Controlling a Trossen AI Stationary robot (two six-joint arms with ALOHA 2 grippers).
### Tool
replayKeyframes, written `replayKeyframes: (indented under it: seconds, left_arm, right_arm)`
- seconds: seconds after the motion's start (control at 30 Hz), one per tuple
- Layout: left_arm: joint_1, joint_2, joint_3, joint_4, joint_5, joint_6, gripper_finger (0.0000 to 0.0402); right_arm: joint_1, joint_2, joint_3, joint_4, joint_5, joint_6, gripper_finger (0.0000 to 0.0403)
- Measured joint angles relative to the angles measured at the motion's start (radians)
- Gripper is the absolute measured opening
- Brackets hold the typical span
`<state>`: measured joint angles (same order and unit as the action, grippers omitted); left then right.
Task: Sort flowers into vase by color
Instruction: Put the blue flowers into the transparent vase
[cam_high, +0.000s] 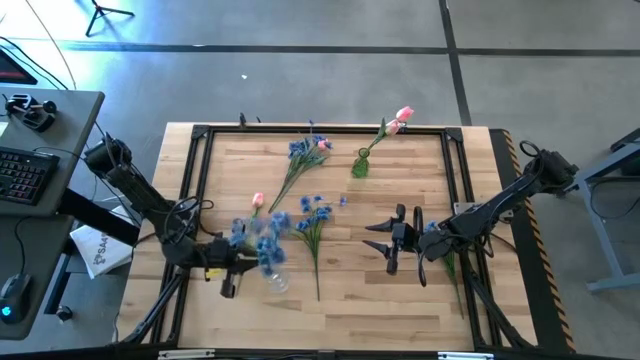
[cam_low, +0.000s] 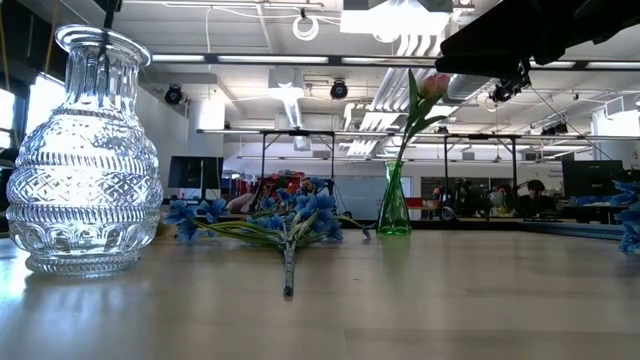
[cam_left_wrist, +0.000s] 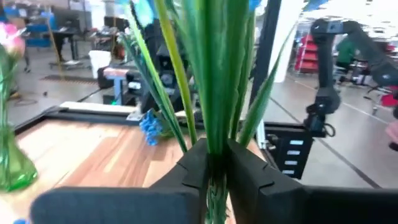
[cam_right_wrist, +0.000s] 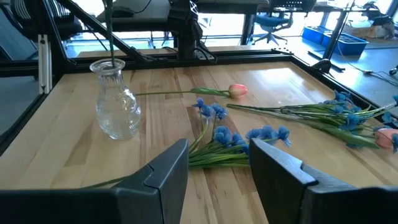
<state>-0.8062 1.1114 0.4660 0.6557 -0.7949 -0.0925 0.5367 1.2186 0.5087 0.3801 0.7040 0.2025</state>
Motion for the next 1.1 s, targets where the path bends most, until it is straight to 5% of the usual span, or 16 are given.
replayKeyframes:
  seconds: [0.17, 0.4, 0.57, 0.7, 0.83, 1.1]
  left_arm:
    - [-0.014, -0.052, 0.0, -0.109, -0.001, -0.07, 0.0094]
    - [-0.016, -0.234, 0.005, -0.544, 0.089, -0.349, 0.0161]
    - [-0.015, -0.326, 0.08, -0.909, 0.22, -0.587, 0.0165]
    - [-0.001, -0.339, 0.177, -1.233, 0.195, -0.719, 0.0151]
    - [0.084, -0.324, 0.211, -1.414, 0.044, -0.814, 0.0136]
    - [0.44, -0.281, 0.21, -1.549, 0.1, -0.817, 0.0142]
  right_arm:
    - [0.0, 0.0, 0.0, 0.003, -0.001, 0.006, 0.0165]
    - [0.0, 0.0, 0.0, 0.006, -0.005, 0.025, 0.0165]
    - [0.0, 0.0, 0.0, 0.006, -0.005, 0.025, 0.0165]
    - [0.0, 0.0, 0.0, 0.02, -0.005, 0.031, 0.0165]
    - [0.0, 0.0, 0.0, 0.029, -0.005, 0.053, 0.0165]
    - [0.0, 0.0, 0.0, 0.029, 0.0, 0.088, 0.0165]
